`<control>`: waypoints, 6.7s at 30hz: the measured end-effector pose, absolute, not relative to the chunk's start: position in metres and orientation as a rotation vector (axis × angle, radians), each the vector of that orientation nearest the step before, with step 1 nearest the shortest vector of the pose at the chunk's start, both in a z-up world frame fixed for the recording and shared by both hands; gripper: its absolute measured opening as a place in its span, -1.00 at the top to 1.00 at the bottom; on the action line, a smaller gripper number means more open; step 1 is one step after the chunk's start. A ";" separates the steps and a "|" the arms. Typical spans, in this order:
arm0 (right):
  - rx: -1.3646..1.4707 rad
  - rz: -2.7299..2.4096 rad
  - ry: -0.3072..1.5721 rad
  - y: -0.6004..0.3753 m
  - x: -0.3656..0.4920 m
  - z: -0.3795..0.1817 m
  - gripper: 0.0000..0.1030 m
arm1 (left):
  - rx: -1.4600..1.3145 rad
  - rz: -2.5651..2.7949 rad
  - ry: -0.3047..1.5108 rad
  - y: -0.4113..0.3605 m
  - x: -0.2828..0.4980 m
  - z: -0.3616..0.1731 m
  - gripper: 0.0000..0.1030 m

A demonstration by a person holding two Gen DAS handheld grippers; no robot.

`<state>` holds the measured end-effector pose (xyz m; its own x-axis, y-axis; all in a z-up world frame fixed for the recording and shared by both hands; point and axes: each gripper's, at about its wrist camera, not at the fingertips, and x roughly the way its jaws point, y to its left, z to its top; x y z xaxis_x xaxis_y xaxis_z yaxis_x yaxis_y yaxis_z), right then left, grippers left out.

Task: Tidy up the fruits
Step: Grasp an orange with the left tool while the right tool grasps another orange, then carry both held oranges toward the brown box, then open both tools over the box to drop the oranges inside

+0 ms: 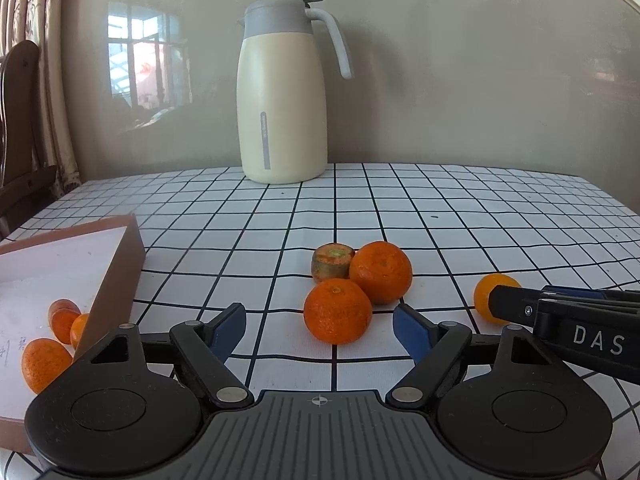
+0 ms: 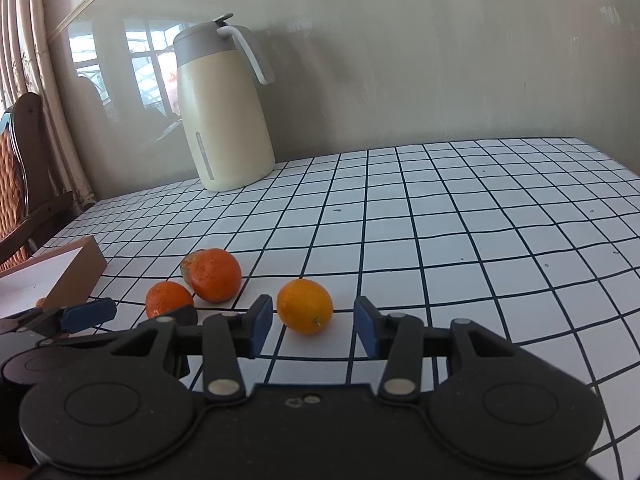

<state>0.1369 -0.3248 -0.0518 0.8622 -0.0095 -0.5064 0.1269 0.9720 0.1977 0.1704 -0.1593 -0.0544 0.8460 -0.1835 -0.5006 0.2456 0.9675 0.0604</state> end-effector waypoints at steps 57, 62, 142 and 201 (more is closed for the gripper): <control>0.151 -0.041 0.560 -0.311 0.135 -0.058 0.52 | 0.155 -0.295 0.544 -0.158 0.159 -0.062 0.25; 0.133 -0.036 0.546 -0.308 0.132 -0.056 0.52 | 0.141 -0.296 0.533 -0.155 0.156 -0.063 0.27; 0.075 0.481 0.441 -0.113 0.125 -0.015 0.52 | -0.002 0.088 0.414 0.087 0.088 -0.004 0.27; 0.103 0.246 0.335 -0.093 0.214 -0.009 -0.69 | -0.055 0.313 0.445 0.175 0.205 -0.011 -1.00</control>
